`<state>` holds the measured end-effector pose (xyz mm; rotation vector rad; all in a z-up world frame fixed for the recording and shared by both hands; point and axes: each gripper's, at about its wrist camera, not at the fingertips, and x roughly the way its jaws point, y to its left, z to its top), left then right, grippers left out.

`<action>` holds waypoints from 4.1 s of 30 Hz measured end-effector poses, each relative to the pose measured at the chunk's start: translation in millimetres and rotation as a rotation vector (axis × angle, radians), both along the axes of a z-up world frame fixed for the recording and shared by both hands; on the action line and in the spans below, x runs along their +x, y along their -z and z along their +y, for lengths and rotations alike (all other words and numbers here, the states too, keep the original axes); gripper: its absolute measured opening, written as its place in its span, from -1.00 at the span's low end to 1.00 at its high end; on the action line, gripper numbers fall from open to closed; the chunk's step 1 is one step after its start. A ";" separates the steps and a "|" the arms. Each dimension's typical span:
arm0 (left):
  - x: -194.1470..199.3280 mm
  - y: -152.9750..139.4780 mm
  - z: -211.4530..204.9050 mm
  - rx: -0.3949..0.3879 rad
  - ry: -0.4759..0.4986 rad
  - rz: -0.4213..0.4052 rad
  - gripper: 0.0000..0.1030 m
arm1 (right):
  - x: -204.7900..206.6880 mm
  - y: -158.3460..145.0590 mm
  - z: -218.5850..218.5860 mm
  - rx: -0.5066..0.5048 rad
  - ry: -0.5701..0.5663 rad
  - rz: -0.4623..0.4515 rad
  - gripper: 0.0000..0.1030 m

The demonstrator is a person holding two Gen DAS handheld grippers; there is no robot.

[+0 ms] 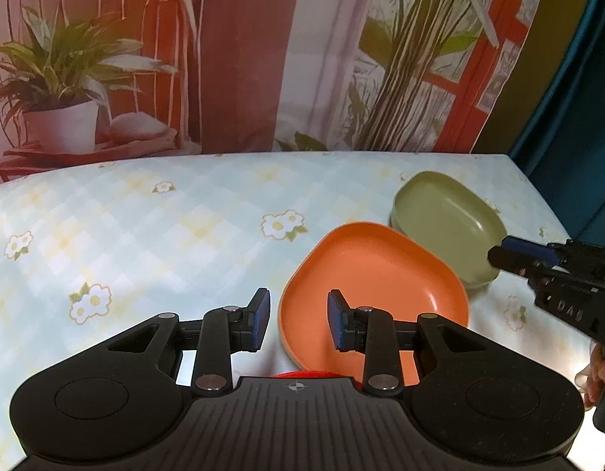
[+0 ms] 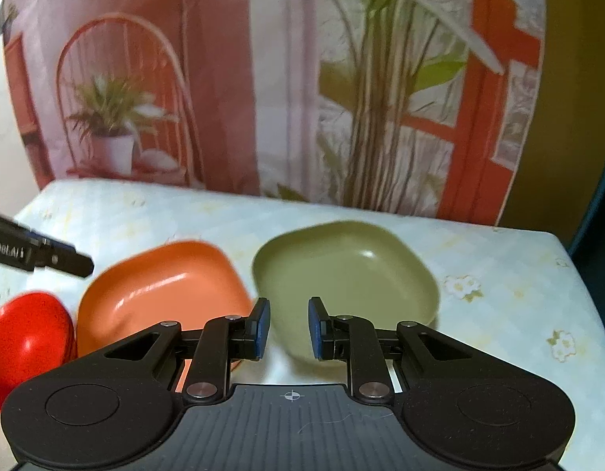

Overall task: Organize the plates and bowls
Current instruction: 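Open both tools and move them to the other green plate, then grip the green plate rim with both tools and lower it onto the plate stack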

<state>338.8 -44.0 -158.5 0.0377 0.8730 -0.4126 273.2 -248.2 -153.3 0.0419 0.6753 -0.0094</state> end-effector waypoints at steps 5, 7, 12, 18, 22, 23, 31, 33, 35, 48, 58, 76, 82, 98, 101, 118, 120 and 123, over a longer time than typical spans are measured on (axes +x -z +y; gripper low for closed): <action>-5.4 -17.4 -3.9 -0.008 0.018 -0.037 -0.35 | -7.2 -23.1 -19.5 0.051 0.048 -0.055 -0.62; -7.0 -26.9 -6.5 -0.008 0.022 -0.058 -0.35 | -9.0 -34.7 -28.2 0.059 0.064 -0.076 -0.61; -4.7 -48.5 -17.1 -0.015 0.027 -0.105 -0.35 | -8.8 -67.9 -51.8 0.038 0.083 -0.130 -0.61; 5.8 -68.9 -41.1 -0.007 0.037 -0.160 -0.35 | 1.2 -96.2 -87.1 0.022 0.114 -0.179 -0.60; 16.6 -73.1 -61.3 0.001 0.056 -0.180 -0.35 | 10.1 -98.7 -109.5 0.024 0.137 -0.187 -0.60; 19.9 -72.3 -67.1 0.004 0.062 -0.181 -0.35 | 12.8 -97.1 -116.1 0.030 0.145 -0.184 -0.60; 50.2 -38.5 -106.4 0.019 0.110 -0.113 -0.35 | 29.4 -50.3 -139.0 0.054 0.172 -0.103 -0.59; 56.3 -26.1 -111.5 0.023 0.115 -0.085 -0.35 | 32.4 -33.7 -139.7 0.067 0.170 -0.076 -0.59; 62.7 -12.1 -116.1 0.032 0.115 -0.054 -0.35 | 35.8 -19.3 -138.8 0.077 0.166 -0.052 -0.59; 96.8 34.5 -127.1 0.062 0.123 0.060 -0.35 | 47.6 35.6 -130.5 0.142 0.166 0.057 -0.59; 97.7 47.6 -132.6 0.064 0.168 0.103 -0.36 | 49.1 45.5 -125.9 0.188 0.157 0.095 -0.59; 68.7 6.7 -131.3 0.052 0.213 0.004 -0.83 | 34.3 15.9 -123.3 0.219 0.194 0.005 -0.84; 51.6 -10.0 -111.3 0.046 0.217 -0.018 -0.82 | 26.9 -5.3 -109.0 0.223 0.173 -0.018 -0.84; 24.3 3.2 -35.4 0.092 0.139 0.044 -0.80 | 25.4 -7.4 -26.2 0.189 0.053 0.019 -0.84; 22.3 9.7 -26.2 0.102 0.124 0.047 -0.80 | 26.5 -1.2 -14.5 0.196 0.053 0.039 -0.84; 12.1 21.2 -8.7 0.070 0.117 0.078 -0.80 | 23.8 4.9 11.5 0.126 0.014 0.089 -0.84; 11.5 20.7 -6.7 0.070 0.115 0.078 -0.80 | 22.9 4.3 13.4 0.119 0.011 0.093 -0.84; 11.0 20.9 -3.9 0.062 0.107 0.079 -0.80 | 22.2 3.9 16.6 0.110 0.003 0.097 -0.84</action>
